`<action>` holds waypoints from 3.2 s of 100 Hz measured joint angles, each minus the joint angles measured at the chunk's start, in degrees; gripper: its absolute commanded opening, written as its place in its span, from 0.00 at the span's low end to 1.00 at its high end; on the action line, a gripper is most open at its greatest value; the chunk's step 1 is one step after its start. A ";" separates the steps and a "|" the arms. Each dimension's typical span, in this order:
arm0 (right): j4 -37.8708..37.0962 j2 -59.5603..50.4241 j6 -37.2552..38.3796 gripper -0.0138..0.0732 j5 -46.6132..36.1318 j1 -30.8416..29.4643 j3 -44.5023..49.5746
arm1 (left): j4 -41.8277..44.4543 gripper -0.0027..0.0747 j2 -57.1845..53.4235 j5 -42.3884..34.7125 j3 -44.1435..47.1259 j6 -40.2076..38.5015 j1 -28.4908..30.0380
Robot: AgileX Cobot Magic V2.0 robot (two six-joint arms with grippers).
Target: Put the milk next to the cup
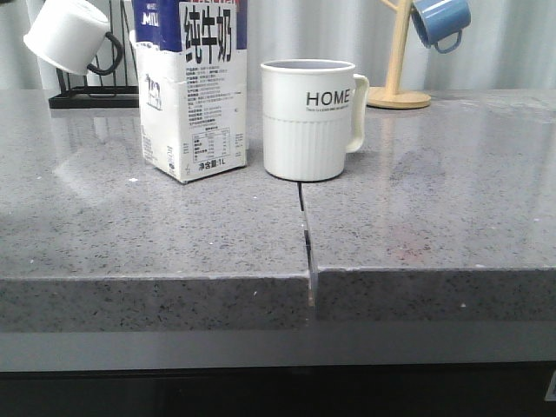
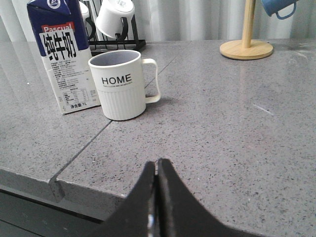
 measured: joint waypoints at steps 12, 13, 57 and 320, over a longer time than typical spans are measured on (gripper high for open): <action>0.00 0.00 0.00 0.09 0.00 0.00 0.00 | 0.34 0.01 -5.56 2.36 2.27 0.00 5.79; 0.00 0.00 0.00 0.09 0.00 0.00 0.00 | 0.34 0.01 -5.90 2.47 2.59 0.00 6.13; 0.00 0.00 0.00 0.09 0.00 0.00 0.00 | 0.17 0.01 -27.91 10.74 11.26 0.08 16.32; 0.13 -0.13 -0.80 0.09 -14.59 -22.29 13.14 | 2.69 0.01 -52.28 2.28 35.56 -0.02 23.68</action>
